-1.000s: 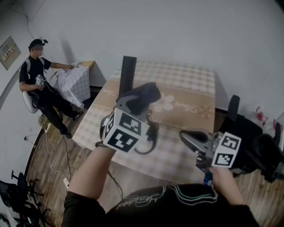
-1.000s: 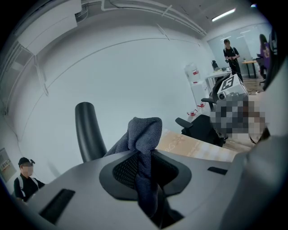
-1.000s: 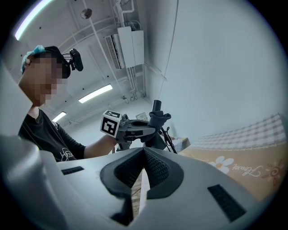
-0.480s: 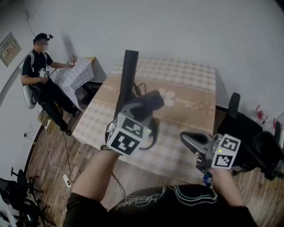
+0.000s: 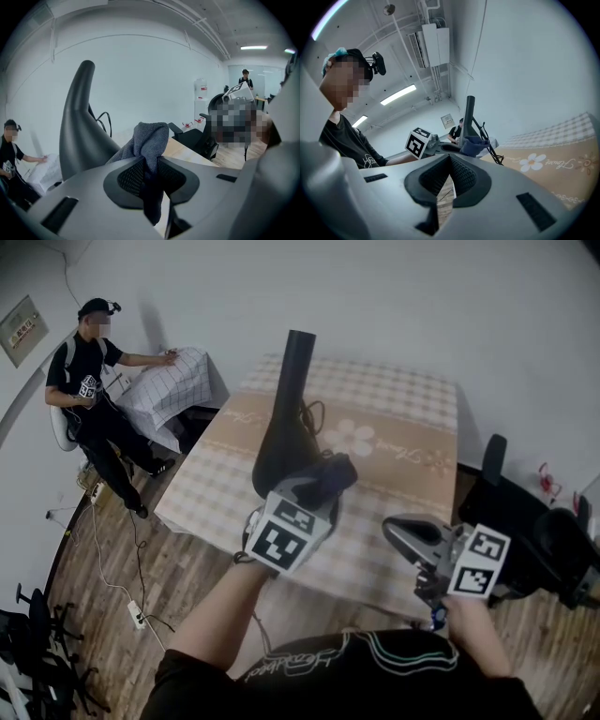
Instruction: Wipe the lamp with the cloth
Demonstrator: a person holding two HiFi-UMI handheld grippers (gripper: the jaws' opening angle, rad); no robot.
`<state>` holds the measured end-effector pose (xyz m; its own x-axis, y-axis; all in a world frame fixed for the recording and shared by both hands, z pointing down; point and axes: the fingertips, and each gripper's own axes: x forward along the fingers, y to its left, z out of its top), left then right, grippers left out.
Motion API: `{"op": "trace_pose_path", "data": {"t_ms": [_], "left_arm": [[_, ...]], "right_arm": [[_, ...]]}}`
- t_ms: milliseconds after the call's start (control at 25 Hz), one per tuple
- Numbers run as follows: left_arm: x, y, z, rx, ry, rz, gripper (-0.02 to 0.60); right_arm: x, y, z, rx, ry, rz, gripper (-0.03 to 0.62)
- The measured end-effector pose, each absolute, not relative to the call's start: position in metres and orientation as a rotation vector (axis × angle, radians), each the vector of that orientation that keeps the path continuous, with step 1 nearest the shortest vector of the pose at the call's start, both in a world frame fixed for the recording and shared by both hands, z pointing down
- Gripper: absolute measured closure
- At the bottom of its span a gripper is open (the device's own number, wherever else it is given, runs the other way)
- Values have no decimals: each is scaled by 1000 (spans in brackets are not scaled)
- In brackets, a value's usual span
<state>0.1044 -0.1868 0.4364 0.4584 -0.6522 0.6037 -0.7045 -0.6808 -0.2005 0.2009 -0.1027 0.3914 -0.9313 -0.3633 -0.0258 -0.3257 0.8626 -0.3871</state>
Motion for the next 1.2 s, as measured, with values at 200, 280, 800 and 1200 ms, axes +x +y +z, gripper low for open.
{"op": "trace_pose_path", "data": {"t_ms": [200, 280, 800, 1200], "left_arm": [[101, -150, 448, 2606, -1107, 845, 515], [101, -129, 446, 2615, -1057, 763, 515], [44, 16, 388, 2525, -807, 59, 515], [13, 90, 391, 2450, -754, -126, 515]], "right_arm": [[186, -76, 387, -555, 2947, -558, 583], [182, -64, 388, -570, 2954, -561, 583], [129, 32, 395, -581, 2971, -632, 583], [99, 94, 400, -514, 2957, -635, 583]]}}
